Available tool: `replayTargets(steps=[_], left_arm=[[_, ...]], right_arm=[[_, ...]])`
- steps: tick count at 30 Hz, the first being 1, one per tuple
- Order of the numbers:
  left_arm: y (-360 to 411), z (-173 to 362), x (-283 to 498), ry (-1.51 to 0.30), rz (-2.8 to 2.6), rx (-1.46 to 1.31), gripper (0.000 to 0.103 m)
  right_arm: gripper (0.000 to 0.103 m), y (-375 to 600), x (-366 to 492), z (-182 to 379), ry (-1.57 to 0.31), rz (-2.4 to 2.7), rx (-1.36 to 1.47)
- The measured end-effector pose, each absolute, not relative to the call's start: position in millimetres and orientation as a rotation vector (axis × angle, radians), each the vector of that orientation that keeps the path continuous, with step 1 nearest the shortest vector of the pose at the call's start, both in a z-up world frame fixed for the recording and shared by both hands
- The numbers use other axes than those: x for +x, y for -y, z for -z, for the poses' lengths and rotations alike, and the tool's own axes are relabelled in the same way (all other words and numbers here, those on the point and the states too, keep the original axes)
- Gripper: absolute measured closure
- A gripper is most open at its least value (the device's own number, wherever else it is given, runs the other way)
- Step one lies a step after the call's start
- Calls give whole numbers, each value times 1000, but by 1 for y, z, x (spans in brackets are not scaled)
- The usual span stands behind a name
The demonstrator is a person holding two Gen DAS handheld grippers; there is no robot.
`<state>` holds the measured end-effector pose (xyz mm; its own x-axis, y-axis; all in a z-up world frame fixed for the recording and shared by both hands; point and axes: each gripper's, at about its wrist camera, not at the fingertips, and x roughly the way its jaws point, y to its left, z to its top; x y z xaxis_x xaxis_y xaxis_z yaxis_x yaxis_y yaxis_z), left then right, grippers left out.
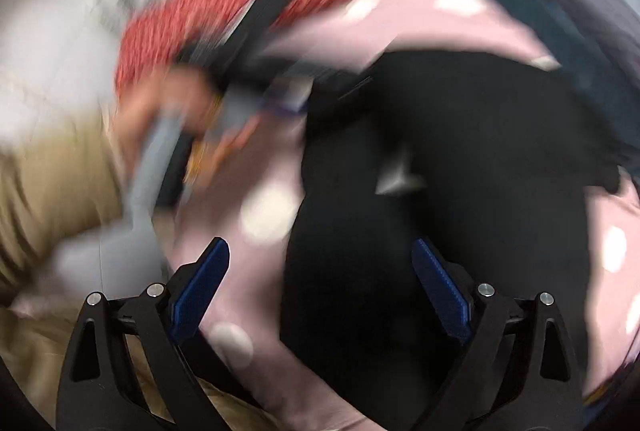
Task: Fold large clothes
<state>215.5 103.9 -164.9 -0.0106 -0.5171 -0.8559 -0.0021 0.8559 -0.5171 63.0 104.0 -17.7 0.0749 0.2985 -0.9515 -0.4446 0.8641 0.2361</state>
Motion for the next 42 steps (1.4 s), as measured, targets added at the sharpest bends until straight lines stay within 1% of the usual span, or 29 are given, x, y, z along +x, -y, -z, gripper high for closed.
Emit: replayTargets(steps=[1, 2, 3, 4, 5, 6, 7, 8, 9, 11, 15, 18, 21, 24, 25, 26, 27, 29, 30, 31, 34, 37, 38, 39, 40, 41, 42], left_arm=[[-95, 168, 218, -1569, 450, -401, 31], [-85, 164, 221, -1572, 483, -365, 41], [-81, 158, 225, -1559, 505, -341, 46], [-77, 151, 226, -1546, 530, -311, 60], [-74, 145, 227, -1538, 556, -296, 75], [-73, 133, 227, -1526, 589, -285, 82], [-71, 123, 224, -1511, 618, -281, 90], [-70, 116, 222, -1495, 636, -273, 92], [-67, 99, 215, -1454, 678, -251, 92], [-59, 74, 198, -1408, 746, -238, 94], [-15, 27, 139, -1349, 967, -192, 94], [41, -8, 78, -1303, 1190, -117, 94], [107, -30, 19, -1258, 1389, 34, 90], [150, -41, -16, -1217, 1494, 199, 73], [157, -43, -22, -1222, 1522, 231, 50], [158, -44, -25, -1216, 1535, 244, 20], [150, -44, -33, -1176, 1529, 253, 13], [138, -39, -28, -1132, 1501, 264, 12], [134, -28, -22, -1150, 1456, 281, 12], [128, -16, -20, -1182, 1392, 298, 12], [110, 21, 5, -1273, 1203, 340, 12], [102, 42, 24, -1289, 1106, 365, 12], [101, 49, 32, -1296, 1064, 369, 12], [110, 59, 39, -1308, 1035, 361, 12], [111, 65, 47, -1325, 1007, 345, 12], [106, 69, 54, -1341, 983, 319, 12], [103, 76, 58, -1357, 960, 288, 12]], right_arm=[[11, -116, 58, 32, -1400, -543, -185], [12, -132, 50, 53, -1408, -521, -281], [12, -142, 47, 65, -1411, -496, -351], [18, -151, 39, 85, -1405, -442, -473], [46, -154, 33, 97, -1389, -397, -578], [63, -152, 29, 105, -1367, -336, -672], [89, -147, 28, 103, -1348, -297, -692], [93, -134, 31, 92, -1336, -280, -626], [95, -115, 35, 77, -1347, -264, -496], [98, -80, 39, 52, -1354, -187, -328], [99, 31, 16, -28, -1259, 84, -11], [99, 91, -17, -66, -1197, 241, 96], [99, 138, -63, -91, -1151, 423, 122], [99, 184, -124, -91, -1155, 598, 206], [99, 205, -146, -87, -1171, 684, 253], [99, 217, -164, -81, -1176, 746, 314], [99, 237, -188, -70, -1190, 819, 438], [98, 254, -219, -50, -1236, 853, 600], [97, 258, -220, -45, -1239, 848, 636], [94, 251, -224, -43, -1232, 815, 662], [92, 226, -224, -43, -1258, 761, 555], [89, 212, -216, -48, -1281, 747, 453], [80, 208, -221, -47, -1295, 744, 425], [67, 211, -222, -40, -1315, 750, 389], [29, 204, -224, -43, -1330, 778, 325], [9, 203, -232, -46, -1317, 805, 278], [9, 208, -234, -51, -1291, 819, 238]])
